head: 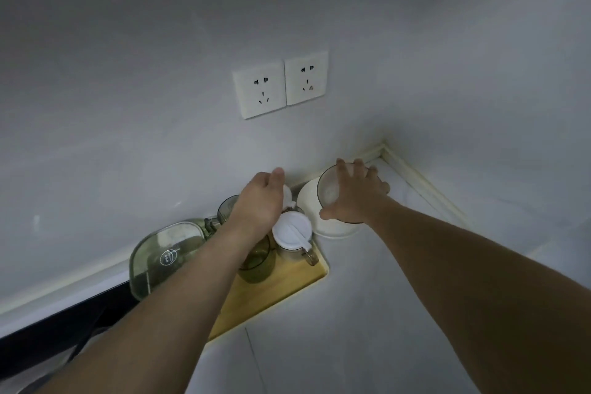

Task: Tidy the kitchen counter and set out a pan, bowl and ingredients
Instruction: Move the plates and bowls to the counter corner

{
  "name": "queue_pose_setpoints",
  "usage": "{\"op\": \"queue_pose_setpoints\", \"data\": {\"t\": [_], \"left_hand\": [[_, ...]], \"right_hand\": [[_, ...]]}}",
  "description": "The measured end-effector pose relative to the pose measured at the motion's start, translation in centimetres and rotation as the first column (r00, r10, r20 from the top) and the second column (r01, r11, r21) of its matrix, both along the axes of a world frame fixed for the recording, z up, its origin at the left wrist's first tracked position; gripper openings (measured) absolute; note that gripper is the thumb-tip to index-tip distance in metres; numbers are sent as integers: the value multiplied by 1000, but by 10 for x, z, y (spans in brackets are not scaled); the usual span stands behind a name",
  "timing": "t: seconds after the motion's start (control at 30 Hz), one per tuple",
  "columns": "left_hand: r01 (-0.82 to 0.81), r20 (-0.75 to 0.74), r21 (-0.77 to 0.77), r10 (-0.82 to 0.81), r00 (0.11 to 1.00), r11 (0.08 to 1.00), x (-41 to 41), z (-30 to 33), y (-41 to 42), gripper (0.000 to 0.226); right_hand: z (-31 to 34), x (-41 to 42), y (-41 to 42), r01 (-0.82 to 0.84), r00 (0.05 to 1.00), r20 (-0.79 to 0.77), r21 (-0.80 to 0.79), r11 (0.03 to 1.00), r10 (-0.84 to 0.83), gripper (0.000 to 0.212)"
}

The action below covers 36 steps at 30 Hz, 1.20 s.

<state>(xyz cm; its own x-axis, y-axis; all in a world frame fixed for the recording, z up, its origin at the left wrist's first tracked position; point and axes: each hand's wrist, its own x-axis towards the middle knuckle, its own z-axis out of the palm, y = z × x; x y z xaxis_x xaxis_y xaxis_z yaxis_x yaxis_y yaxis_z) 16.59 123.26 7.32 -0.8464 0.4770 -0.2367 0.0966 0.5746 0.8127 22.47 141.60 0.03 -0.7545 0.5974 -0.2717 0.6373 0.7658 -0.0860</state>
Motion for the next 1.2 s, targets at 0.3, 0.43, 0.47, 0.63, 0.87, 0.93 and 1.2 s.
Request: {"op": "queue_pose_setpoints", "data": {"t": [0.3,0.43,0.47,0.63,0.87,0.93,1.2], "left_hand": [[157,-40,-100,-162,986,983,-35,-26,16,31],[153,-45,-63,-156,987,986,-47,-32,13,37],[149,-47,-60,-152,987,987,-49,-33,12,38],[136,-47,-75,-140,989,988,-57,-34,7,41],[114,-63,-99,-120,991,989,-59,-36,5,37],[106,-73,-108,-114,991,988,-57,-32,2,38],[38,-128,-144,-57,990,989,-32,-10,-25,35]], "right_hand": [[-49,-41,1,-38,996,79,3,999,38,126],[-58,-51,3,-56,994,93,10,998,55,124],[-58,-52,4,-60,994,93,7,998,60,124],[-55,-52,7,-41,990,135,-36,998,46,126],[-53,-51,9,-48,985,160,-99,994,63,129],[-47,-48,11,-46,987,147,-144,989,67,129],[-12,-28,2,-42,999,-29,-149,988,38,95]]}}
